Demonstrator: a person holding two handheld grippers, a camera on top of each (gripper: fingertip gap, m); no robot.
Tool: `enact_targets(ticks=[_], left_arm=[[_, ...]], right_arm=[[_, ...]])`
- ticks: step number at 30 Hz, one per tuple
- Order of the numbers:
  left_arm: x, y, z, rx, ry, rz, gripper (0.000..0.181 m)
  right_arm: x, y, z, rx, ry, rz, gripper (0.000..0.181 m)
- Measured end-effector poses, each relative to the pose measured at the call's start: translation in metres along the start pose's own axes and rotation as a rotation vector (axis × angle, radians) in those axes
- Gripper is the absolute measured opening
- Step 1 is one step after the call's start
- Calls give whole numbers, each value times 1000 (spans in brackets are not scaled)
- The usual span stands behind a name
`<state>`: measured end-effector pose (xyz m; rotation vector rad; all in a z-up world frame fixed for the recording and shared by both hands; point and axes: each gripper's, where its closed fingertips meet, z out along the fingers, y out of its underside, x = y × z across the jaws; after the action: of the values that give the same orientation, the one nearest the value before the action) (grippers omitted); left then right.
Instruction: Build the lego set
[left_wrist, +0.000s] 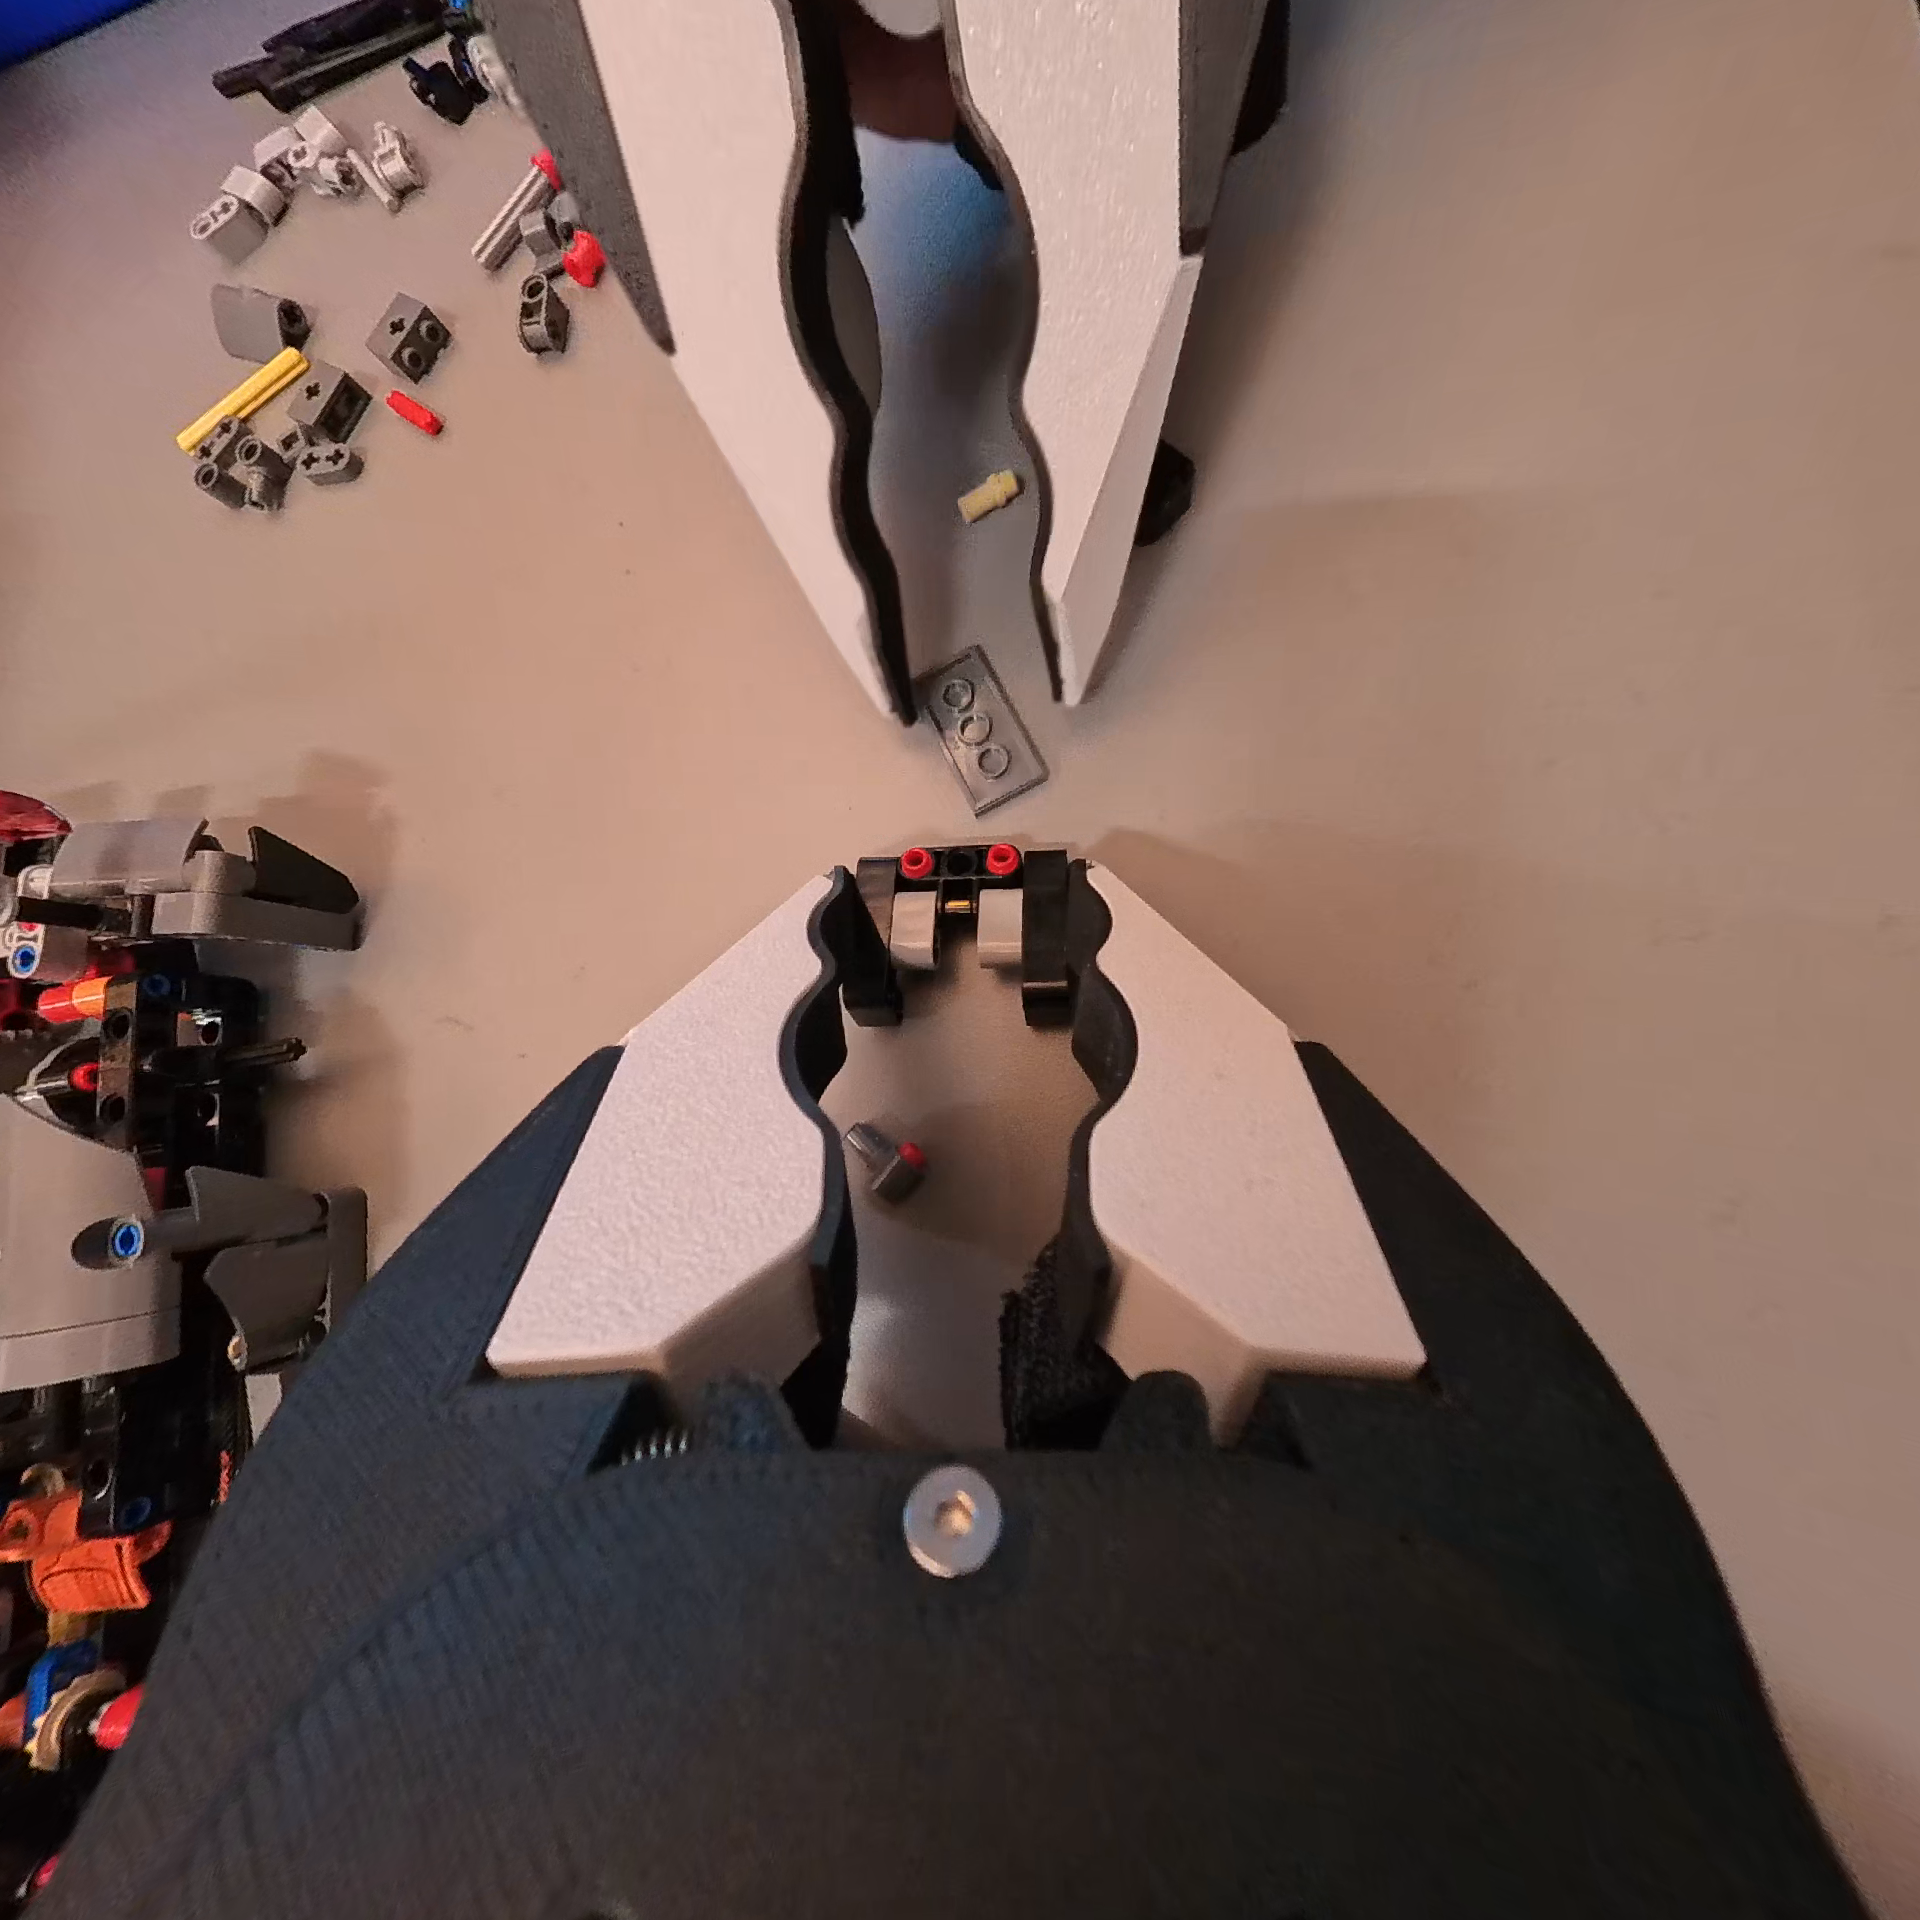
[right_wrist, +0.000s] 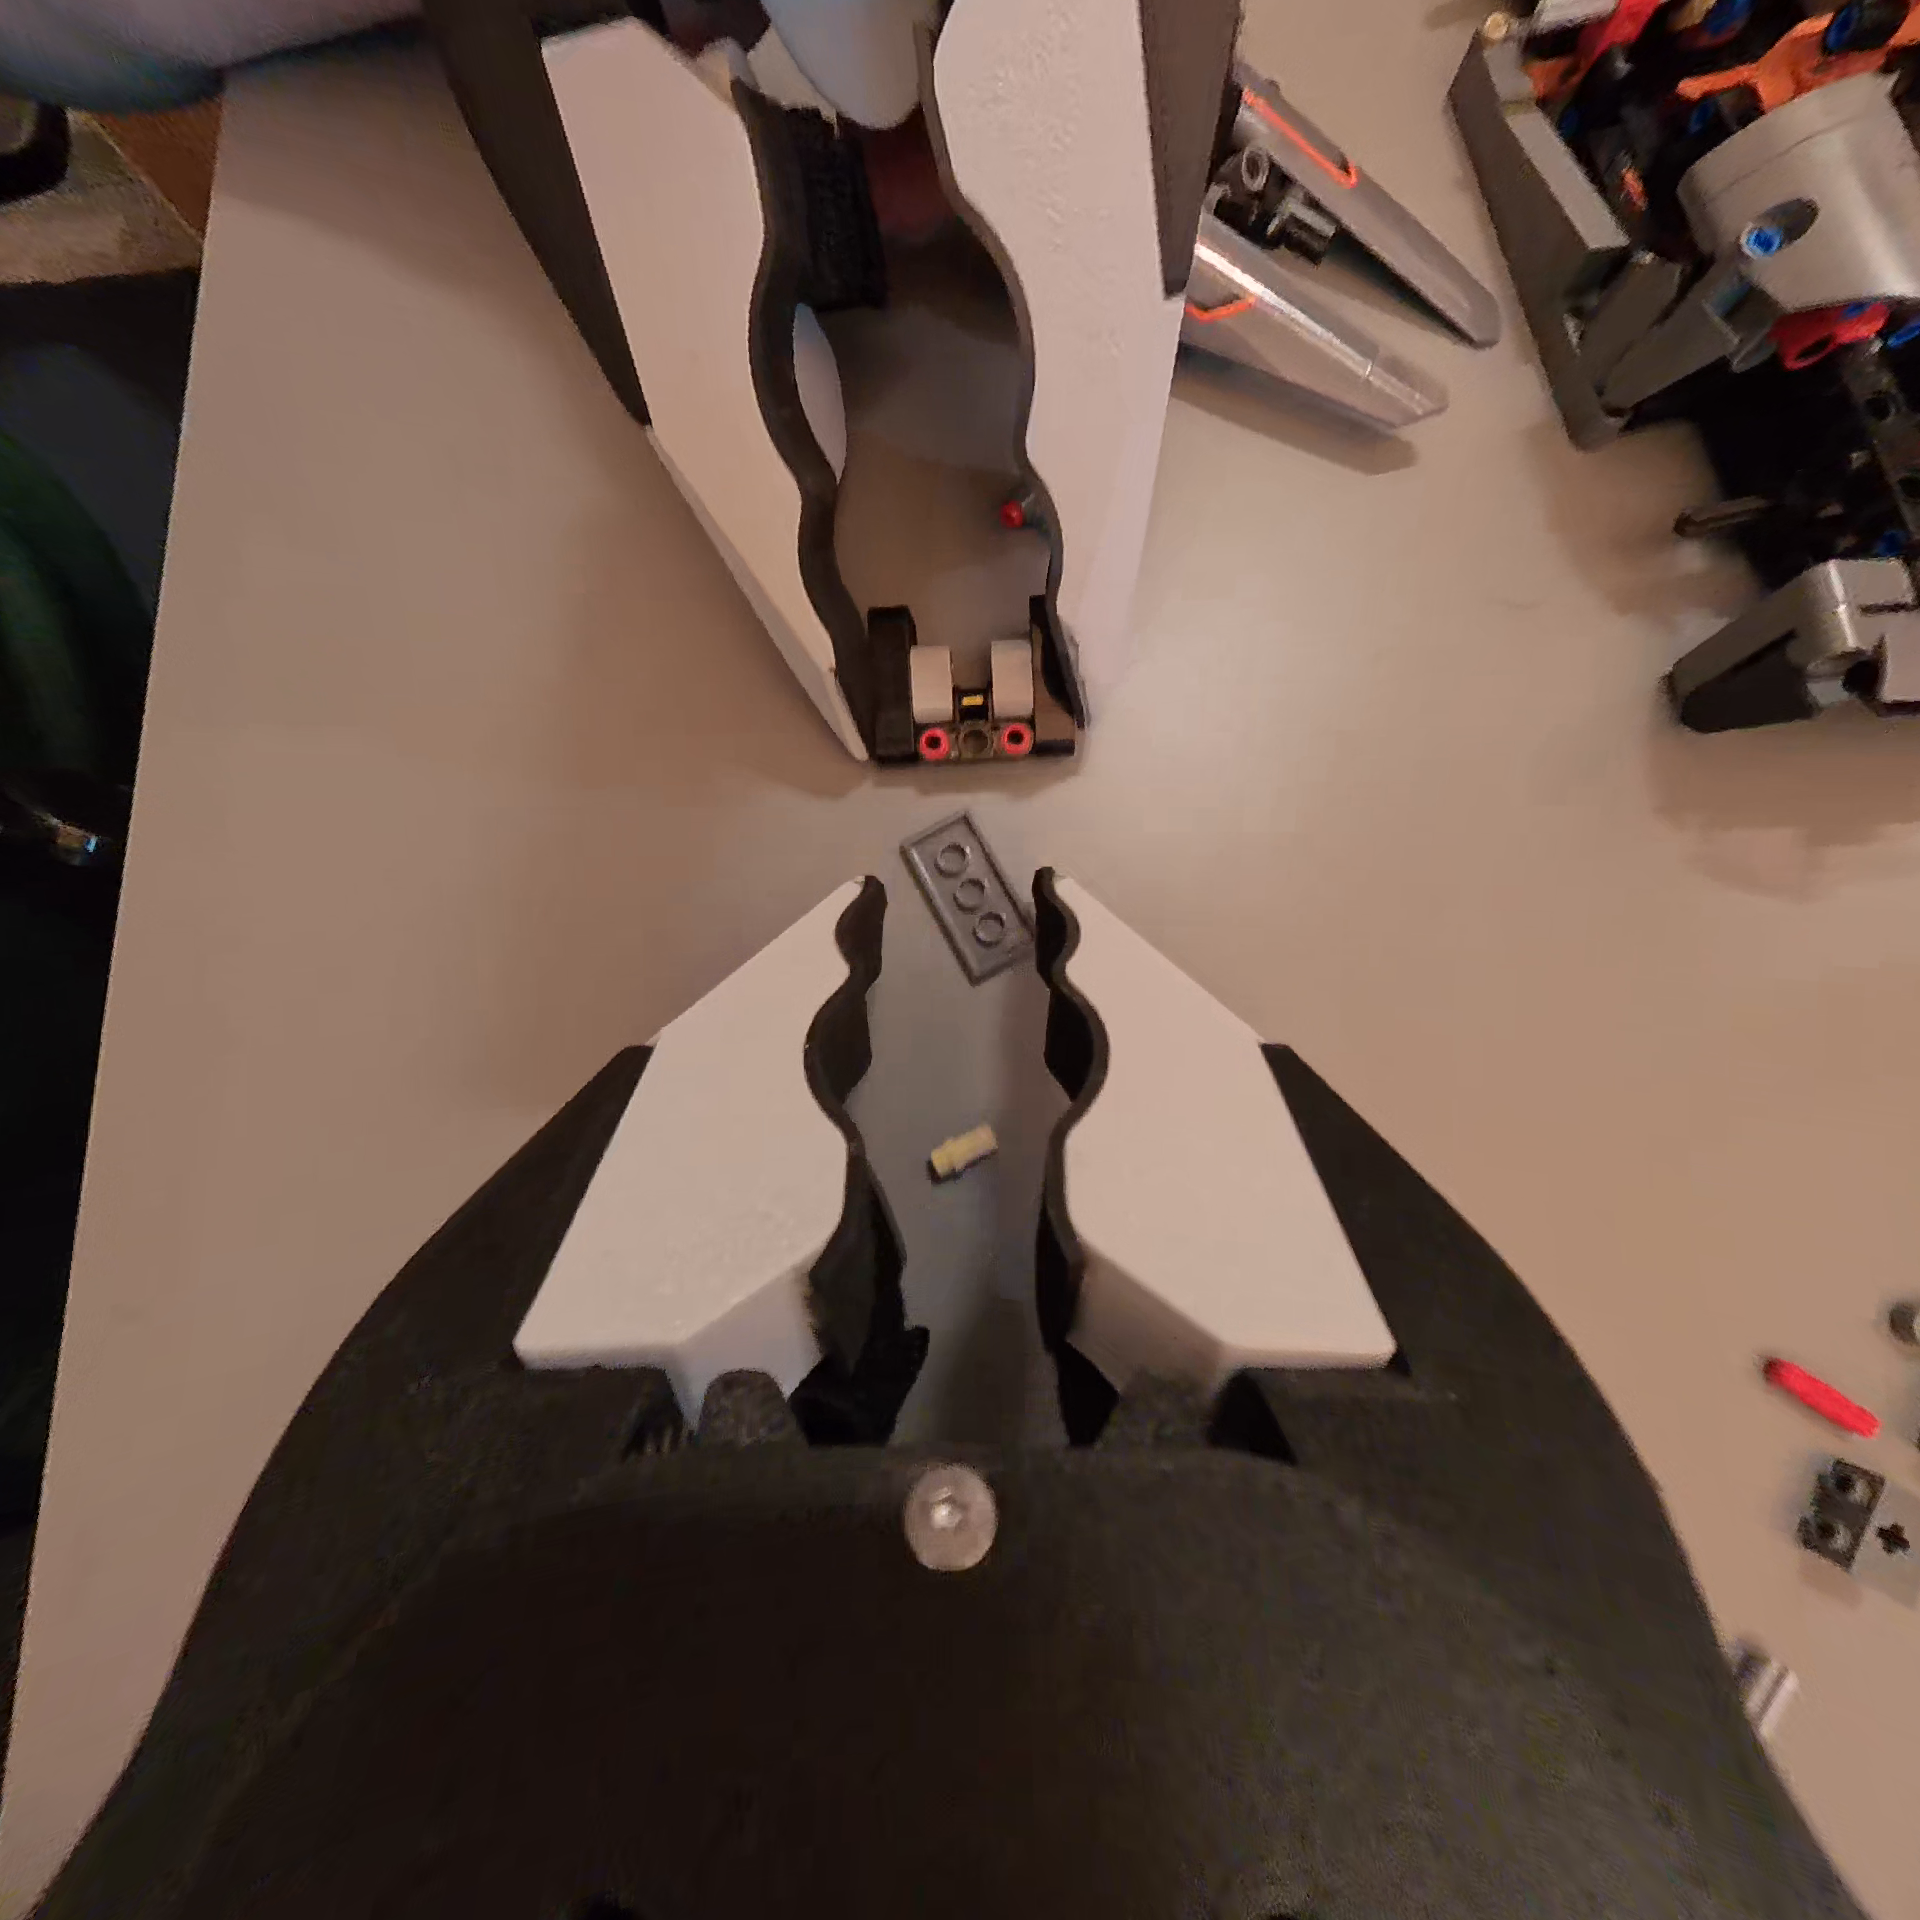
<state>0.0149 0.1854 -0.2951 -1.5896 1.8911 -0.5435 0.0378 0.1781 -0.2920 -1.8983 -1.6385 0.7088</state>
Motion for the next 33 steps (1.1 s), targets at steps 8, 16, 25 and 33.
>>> enact_targets(ticks=[8, 16, 25, 33], left_arm=[[-1, -1, 0, -1, -16, 18, 39], [-7, 1, -2, -7, -56, 19, 48], [-6, -24, -18, 100, -165, 172, 41], [-2, -41, -16, 123, -257, 321, 8]], right_arm=[[4, 3, 3, -5, 19, -24, 14], [5, -1, 2, 34, 32, -36, 13], [5, -21, -14, 182, -42, 74, 14], [-2, -33, -21, 253, -132, 141, 14]])
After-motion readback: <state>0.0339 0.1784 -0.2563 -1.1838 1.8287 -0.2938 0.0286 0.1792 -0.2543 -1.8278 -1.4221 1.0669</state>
